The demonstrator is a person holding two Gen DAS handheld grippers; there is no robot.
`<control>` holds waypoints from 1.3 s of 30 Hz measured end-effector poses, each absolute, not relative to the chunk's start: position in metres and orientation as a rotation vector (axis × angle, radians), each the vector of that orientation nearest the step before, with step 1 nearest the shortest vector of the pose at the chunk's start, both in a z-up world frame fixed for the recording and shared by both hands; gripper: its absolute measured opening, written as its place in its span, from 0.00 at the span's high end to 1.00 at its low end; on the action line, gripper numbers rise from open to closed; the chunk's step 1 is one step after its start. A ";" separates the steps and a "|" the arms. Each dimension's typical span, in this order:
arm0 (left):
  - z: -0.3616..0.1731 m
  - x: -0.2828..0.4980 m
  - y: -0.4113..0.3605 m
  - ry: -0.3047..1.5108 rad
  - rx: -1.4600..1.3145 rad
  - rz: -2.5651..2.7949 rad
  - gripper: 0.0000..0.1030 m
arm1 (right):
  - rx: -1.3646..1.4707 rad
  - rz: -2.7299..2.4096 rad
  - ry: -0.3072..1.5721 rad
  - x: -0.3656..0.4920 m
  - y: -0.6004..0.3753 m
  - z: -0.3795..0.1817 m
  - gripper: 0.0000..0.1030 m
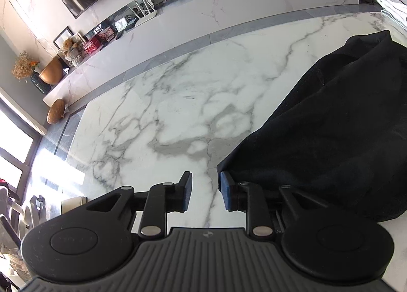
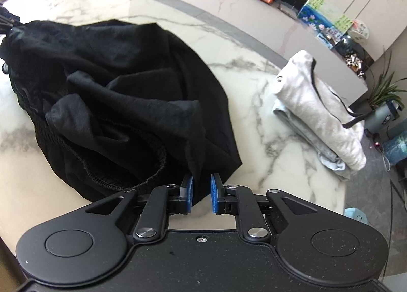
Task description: Fold clothes
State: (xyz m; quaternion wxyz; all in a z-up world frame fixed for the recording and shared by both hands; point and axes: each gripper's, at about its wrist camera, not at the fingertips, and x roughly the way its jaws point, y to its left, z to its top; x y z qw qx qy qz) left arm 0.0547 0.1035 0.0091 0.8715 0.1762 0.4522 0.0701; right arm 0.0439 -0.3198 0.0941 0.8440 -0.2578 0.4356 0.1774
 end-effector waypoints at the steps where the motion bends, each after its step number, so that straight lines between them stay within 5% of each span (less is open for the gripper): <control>1: 0.011 0.051 0.104 0.942 0.370 0.146 0.70 | -0.539 0.369 0.912 0.041 -0.321 0.098 0.87; 14: 0.027 0.007 0.115 0.904 0.353 0.121 0.68 | -0.600 0.458 0.826 -0.013 -0.294 0.118 0.86; 39: -0.028 -0.038 0.085 0.821 0.476 -0.146 0.68 | -0.588 0.486 0.858 -0.023 -0.283 0.099 0.79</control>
